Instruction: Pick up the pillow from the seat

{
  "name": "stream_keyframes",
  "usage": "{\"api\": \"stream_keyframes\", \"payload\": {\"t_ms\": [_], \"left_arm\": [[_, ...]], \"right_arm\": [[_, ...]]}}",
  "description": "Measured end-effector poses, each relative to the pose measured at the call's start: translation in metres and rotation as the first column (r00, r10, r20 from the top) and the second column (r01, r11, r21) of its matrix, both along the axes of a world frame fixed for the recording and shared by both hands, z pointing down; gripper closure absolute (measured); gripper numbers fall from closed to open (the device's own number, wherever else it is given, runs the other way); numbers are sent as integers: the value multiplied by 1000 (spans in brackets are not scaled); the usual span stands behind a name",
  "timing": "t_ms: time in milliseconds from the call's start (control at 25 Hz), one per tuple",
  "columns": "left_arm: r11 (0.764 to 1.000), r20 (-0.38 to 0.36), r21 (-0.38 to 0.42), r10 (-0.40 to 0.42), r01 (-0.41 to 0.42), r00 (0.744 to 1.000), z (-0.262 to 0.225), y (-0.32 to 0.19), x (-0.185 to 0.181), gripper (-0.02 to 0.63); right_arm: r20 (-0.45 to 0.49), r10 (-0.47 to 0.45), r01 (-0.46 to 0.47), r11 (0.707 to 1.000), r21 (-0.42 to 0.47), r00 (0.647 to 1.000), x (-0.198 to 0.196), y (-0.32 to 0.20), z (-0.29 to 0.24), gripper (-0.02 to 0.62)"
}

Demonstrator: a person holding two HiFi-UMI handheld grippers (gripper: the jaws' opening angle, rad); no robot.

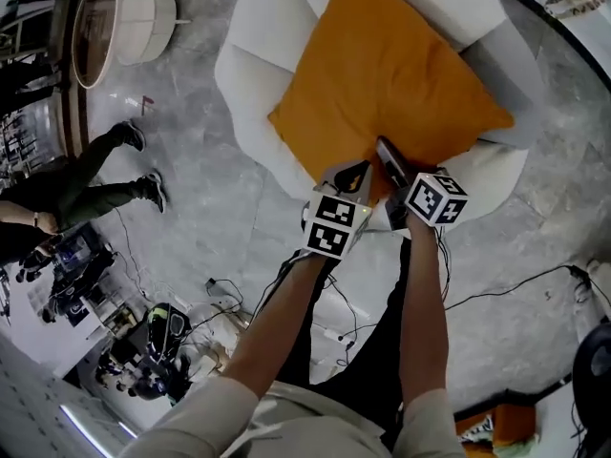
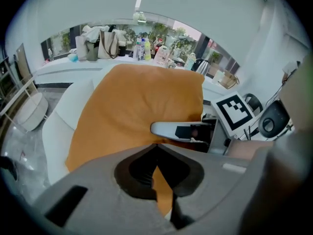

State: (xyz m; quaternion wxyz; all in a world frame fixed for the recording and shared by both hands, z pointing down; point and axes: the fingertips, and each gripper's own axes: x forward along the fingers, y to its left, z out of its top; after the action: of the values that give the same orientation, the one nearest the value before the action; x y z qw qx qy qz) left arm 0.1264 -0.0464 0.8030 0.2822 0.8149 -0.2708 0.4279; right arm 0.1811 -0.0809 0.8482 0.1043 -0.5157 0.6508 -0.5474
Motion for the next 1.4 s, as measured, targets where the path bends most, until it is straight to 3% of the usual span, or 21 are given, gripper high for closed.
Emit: {"api": "stream_keyframes", "payload": {"t_ms": [440, 760, 1240, 1400], "left_arm": [[992, -64, 25, -120, 122, 991, -68, 7, -67, 597], [982, -93, 60, -171, 177, 981, -110, -6, -106, 597], [976, -165, 105, -174, 192, 971, -199, -9, -112, 597], [979, -167, 90, -168, 185, 972, -211, 6, -126, 597]], "right_arm": [[-203, -67, 82, 994, 69, 977, -60, 1, -101, 328], [-312, -138, 154, 988, 28, 940, -82, 6, -138, 342], [-420, -280, 281, 958, -62, 863, -93, 32, -224, 344], [-414, -282, 282, 957, -63, 865, -106, 37, -248, 344]]}}
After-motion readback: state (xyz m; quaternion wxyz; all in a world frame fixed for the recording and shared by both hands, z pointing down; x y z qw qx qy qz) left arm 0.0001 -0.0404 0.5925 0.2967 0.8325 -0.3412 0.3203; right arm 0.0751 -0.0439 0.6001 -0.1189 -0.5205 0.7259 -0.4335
